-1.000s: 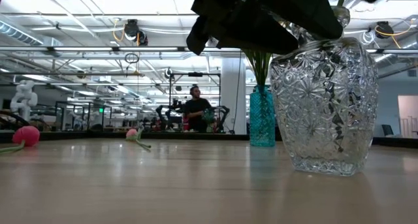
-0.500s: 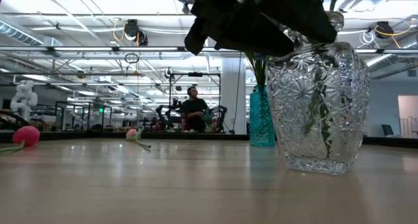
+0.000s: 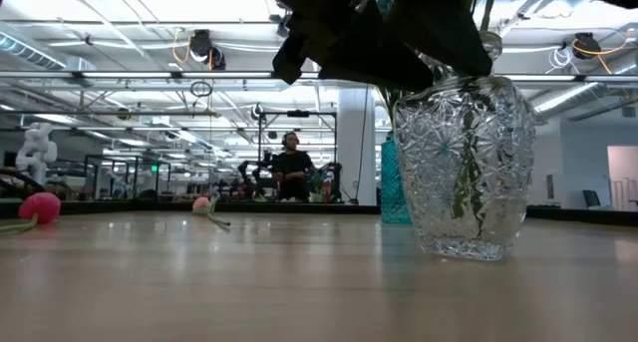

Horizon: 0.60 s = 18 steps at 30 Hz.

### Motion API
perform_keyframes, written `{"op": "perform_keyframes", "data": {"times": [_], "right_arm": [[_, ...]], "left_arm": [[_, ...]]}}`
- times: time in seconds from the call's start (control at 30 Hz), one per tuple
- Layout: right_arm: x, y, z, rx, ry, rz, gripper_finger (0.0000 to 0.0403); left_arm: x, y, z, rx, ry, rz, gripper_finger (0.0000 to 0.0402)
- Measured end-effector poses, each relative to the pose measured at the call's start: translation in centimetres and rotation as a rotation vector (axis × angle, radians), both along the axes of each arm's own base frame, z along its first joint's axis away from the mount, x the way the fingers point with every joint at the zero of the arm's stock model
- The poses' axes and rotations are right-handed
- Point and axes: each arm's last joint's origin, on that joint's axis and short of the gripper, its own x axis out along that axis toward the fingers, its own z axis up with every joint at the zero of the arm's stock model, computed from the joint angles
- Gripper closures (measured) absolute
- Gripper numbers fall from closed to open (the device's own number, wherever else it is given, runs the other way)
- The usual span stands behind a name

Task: Sort flowers into vase by color
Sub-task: Adjust the transparent vase

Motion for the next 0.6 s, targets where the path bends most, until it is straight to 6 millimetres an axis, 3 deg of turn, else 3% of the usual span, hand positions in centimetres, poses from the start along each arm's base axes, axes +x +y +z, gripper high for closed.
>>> {"op": "perform_keyframes", "data": {"times": [0.6], "right_arm": [[-4.8, 3.1, -0.2, 0.017, 0.1, -0.091, 0.0309]], "left_arm": [[0.0, -0.1, 0.0, -0.018, -0.022, 0.015, 0.0226]]}}
